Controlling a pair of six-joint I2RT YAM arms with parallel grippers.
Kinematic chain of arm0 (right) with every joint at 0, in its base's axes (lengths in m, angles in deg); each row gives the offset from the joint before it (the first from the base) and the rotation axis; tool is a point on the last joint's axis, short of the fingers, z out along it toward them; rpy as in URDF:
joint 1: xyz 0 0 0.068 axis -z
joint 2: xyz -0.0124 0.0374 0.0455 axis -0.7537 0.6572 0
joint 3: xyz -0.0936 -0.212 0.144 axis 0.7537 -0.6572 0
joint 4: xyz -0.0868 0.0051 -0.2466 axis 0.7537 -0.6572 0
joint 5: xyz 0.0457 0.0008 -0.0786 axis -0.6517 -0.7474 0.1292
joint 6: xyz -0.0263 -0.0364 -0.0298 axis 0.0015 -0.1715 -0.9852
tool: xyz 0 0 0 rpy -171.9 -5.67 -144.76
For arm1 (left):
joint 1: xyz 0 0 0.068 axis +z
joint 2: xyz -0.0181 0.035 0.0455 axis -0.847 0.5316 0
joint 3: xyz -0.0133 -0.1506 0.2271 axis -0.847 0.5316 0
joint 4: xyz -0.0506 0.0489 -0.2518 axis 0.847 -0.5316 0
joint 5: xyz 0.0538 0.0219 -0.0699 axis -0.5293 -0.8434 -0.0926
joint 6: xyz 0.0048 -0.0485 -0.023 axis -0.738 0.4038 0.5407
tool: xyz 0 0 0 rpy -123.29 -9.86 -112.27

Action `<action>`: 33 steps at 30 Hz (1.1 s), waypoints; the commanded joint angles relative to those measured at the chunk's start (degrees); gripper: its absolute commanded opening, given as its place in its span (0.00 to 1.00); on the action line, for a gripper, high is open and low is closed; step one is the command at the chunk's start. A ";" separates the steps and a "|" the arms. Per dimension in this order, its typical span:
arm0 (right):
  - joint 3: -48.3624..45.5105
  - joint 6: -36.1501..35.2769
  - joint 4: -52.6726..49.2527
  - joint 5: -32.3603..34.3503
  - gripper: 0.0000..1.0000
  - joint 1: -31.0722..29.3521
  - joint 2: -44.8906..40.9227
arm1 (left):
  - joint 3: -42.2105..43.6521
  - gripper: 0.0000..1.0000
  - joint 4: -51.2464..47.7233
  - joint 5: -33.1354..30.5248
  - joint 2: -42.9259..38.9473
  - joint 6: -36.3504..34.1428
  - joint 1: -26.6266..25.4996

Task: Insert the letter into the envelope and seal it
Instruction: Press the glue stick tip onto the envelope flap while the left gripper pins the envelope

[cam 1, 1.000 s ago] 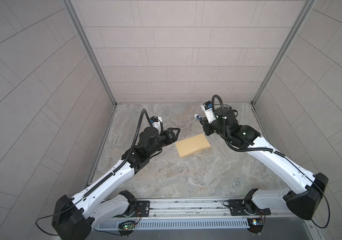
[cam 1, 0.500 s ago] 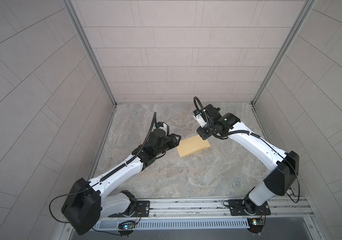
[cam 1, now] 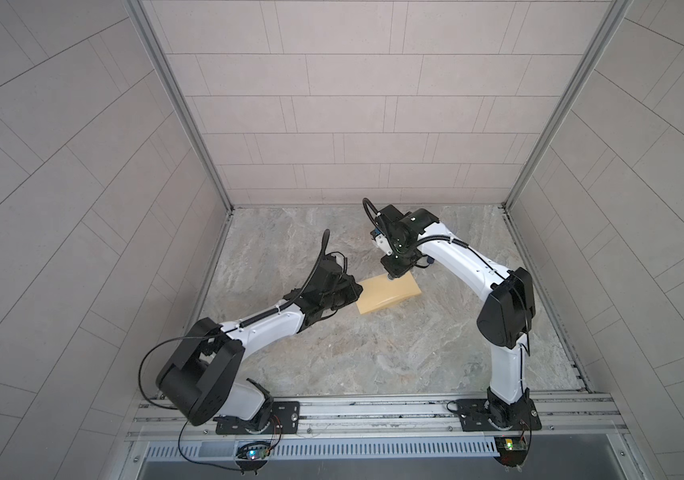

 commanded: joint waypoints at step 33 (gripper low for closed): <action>13.72 -0.58 -10.13 -1.35 0.00 -1.72 15.86 | -0.46 0.00 4.67 1.65 17.47 -0.86 0.37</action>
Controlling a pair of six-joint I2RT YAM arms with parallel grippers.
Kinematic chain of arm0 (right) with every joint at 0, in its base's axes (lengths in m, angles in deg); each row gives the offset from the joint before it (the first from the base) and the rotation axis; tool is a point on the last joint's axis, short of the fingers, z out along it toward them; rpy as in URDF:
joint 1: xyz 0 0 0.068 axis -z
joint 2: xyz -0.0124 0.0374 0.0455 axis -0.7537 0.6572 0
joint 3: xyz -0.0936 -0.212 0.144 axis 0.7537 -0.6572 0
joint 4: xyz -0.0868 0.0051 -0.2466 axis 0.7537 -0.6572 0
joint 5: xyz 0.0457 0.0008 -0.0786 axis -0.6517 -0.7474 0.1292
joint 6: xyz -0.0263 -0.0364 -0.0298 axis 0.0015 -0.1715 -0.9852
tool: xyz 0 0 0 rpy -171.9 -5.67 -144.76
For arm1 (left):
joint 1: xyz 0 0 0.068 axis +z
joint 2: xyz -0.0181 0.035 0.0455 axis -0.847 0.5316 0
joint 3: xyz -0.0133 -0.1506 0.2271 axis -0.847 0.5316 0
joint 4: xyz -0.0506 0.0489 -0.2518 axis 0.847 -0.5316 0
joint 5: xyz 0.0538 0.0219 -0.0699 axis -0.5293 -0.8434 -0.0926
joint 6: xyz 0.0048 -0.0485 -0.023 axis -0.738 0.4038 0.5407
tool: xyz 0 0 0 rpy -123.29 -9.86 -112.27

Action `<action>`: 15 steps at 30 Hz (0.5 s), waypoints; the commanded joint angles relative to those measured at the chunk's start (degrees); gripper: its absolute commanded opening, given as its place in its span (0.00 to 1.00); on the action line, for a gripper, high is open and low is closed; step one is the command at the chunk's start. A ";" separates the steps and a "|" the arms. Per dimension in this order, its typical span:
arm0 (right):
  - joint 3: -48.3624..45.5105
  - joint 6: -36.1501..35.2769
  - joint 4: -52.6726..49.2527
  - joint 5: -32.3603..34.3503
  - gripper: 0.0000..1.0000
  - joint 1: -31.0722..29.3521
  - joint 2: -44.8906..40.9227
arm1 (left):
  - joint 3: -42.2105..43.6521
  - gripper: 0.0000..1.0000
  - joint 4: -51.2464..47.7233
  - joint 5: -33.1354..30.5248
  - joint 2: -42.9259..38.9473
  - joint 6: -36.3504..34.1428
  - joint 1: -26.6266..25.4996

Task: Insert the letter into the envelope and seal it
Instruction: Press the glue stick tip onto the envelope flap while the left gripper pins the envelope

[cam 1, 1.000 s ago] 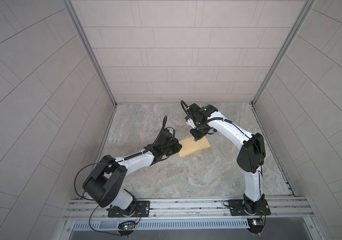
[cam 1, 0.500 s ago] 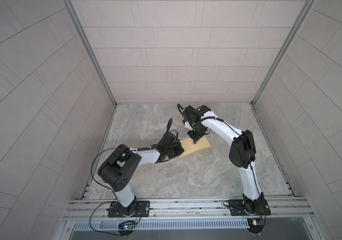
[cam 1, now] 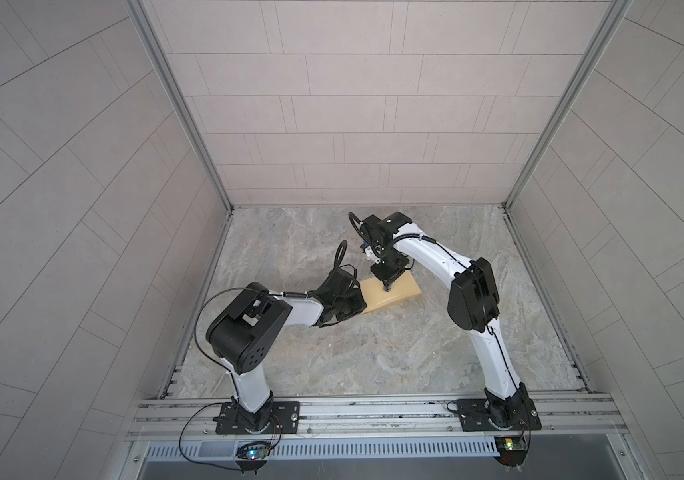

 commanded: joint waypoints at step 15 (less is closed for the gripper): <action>6.62 0.51 -6.14 -0.55 0.00 -0.83 6.33 | 1.75 0.00 -1.14 -2.50 0.15 -1.82 0.35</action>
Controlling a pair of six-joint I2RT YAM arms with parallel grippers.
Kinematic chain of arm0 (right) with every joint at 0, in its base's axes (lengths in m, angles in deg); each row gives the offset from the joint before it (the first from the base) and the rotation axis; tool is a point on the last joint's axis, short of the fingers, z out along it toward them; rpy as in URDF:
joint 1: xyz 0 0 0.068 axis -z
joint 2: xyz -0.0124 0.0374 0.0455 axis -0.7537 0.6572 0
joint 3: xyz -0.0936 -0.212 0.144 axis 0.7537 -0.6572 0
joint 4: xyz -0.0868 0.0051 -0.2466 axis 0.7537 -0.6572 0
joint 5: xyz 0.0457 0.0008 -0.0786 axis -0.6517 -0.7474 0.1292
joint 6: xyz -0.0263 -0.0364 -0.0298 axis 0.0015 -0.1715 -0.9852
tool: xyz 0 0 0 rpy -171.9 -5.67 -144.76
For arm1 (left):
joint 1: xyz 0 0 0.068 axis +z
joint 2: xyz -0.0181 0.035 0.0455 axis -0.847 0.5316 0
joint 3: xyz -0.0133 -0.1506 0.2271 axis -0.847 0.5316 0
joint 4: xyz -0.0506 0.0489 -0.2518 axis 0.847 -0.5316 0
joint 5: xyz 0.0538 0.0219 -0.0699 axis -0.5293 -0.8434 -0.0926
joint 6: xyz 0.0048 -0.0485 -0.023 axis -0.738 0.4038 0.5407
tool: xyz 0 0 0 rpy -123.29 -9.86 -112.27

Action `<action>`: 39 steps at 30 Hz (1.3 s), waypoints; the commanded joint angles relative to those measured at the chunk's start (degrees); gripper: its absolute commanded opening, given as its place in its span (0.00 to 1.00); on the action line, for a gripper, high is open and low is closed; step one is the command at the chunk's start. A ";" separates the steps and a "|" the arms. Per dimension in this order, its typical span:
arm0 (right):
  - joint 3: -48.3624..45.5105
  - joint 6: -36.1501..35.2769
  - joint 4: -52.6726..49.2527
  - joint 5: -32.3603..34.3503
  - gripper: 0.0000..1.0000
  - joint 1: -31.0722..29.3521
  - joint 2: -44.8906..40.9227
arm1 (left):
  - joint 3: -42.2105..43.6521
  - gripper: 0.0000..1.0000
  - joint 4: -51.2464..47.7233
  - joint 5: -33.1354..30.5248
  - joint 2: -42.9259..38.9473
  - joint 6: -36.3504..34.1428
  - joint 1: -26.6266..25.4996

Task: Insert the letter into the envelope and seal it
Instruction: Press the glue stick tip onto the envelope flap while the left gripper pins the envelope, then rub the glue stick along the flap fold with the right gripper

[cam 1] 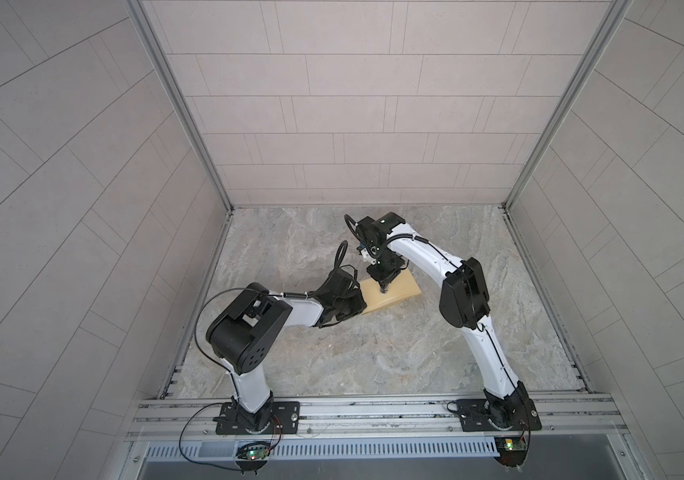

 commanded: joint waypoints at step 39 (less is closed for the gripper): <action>1.54 4.76 -6.97 8.32 0.00 5.98 3.65 | 0.80 0.00 -7.44 -5.53 -1.14 -2.56 0.20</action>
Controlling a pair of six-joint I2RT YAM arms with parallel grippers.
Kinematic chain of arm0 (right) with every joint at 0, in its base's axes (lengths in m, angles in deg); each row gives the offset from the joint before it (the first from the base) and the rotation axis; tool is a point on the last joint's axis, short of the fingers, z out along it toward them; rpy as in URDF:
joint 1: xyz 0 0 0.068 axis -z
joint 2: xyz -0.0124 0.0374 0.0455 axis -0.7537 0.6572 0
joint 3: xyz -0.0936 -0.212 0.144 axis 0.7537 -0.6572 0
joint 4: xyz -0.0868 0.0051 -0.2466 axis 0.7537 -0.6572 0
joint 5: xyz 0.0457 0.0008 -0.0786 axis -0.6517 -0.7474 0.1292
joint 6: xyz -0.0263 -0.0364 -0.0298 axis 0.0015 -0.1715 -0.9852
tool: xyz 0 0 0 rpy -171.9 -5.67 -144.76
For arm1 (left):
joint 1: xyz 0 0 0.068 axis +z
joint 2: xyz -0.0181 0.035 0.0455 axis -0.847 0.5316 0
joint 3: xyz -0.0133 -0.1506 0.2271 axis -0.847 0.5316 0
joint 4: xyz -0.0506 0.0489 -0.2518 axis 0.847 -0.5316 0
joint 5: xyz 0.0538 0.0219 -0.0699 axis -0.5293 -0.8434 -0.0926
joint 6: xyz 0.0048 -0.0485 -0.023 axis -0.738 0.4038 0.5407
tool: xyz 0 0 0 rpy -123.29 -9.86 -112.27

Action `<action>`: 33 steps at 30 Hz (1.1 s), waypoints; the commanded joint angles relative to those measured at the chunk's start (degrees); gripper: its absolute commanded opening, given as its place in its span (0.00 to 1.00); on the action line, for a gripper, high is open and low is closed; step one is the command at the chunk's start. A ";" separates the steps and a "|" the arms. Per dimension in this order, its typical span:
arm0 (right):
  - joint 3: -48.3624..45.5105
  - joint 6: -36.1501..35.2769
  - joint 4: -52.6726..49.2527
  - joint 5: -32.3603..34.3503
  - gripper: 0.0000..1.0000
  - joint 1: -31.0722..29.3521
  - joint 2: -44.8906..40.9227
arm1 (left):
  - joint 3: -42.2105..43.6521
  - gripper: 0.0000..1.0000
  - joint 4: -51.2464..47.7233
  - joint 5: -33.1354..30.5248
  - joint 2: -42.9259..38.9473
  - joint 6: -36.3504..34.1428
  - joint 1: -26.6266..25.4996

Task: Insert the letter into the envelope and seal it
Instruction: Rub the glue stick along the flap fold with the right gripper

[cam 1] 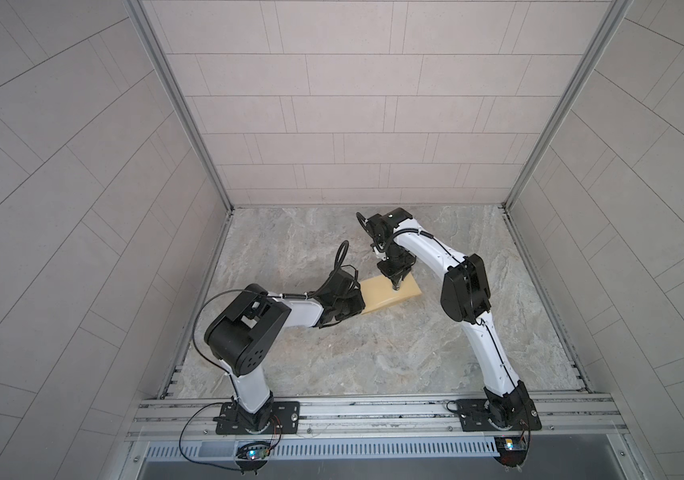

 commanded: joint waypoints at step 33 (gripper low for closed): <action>1.07 1.72 4.14 -4.68 0.00 -3.10 -5.02 | 0.23 0.00 -7.49 -3.70 -0.93 -1.44 -0.03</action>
